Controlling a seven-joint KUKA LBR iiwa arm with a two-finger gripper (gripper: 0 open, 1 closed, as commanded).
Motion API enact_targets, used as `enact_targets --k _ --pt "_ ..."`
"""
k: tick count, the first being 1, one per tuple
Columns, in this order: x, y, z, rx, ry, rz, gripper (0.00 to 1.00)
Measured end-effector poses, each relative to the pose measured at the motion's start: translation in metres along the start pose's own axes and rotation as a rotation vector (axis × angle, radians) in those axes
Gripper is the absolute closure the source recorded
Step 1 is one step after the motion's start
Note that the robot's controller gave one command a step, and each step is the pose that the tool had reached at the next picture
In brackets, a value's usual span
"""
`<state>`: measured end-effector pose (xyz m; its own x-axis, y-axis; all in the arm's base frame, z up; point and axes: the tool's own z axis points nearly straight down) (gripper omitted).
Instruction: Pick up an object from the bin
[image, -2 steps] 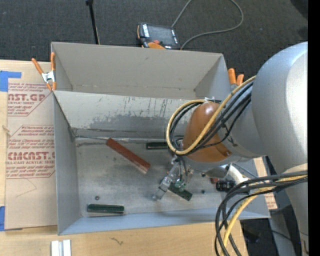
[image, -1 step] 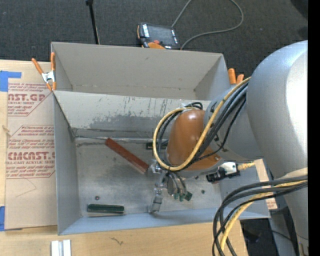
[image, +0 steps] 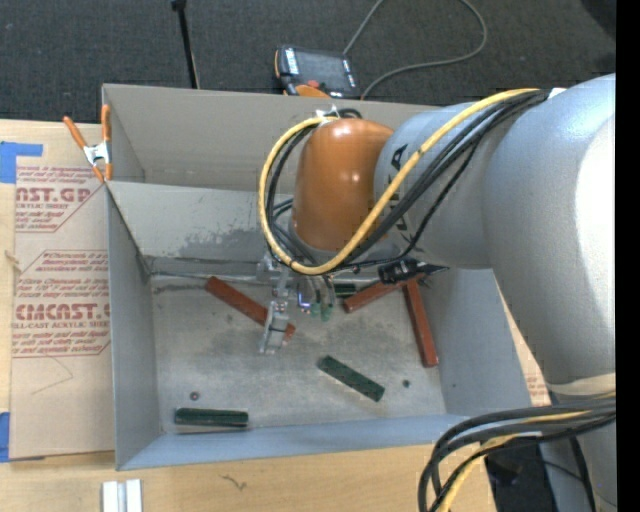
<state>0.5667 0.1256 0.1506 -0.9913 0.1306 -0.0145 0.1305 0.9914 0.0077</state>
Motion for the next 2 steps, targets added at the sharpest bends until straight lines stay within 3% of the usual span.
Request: enact_targets --k 1,2 --pt "-0.0254 -0.0204 0.0855 0.009 0.018 0.084 0.0" --pt "-0.0271 -0.0188 0.0805 0.007 0.012 0.082 1.0"
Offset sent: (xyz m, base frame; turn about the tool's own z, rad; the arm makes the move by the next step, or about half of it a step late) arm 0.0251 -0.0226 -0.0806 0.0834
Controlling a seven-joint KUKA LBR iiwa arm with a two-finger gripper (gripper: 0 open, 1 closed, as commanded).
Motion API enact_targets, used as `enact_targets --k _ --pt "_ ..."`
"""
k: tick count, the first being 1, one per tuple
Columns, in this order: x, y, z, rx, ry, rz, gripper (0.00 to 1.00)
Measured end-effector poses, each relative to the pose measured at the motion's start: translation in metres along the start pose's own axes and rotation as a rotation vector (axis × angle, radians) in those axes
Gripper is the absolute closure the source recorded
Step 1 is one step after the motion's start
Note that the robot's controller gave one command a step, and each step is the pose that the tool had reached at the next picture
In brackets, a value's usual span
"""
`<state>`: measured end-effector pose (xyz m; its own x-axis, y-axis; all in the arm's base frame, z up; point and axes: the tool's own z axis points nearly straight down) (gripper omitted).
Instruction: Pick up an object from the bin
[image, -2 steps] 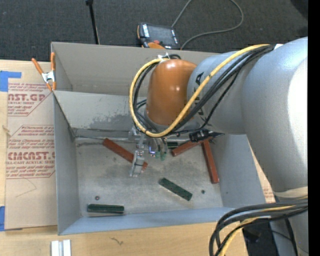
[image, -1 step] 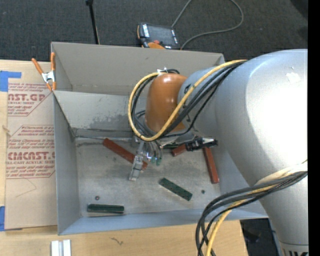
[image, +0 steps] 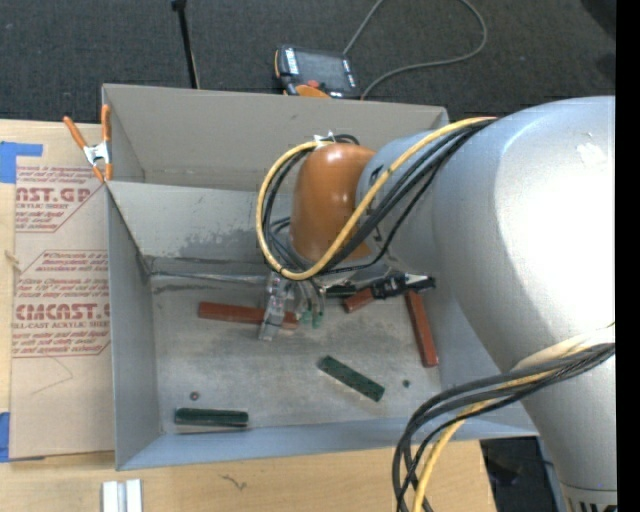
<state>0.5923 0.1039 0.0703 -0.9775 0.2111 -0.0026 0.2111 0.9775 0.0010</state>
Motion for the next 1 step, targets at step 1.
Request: enact_targets --k 1 --pt "0.0253 -0.0376 -0.1343 -0.002 -0.005 0.179 1.0"
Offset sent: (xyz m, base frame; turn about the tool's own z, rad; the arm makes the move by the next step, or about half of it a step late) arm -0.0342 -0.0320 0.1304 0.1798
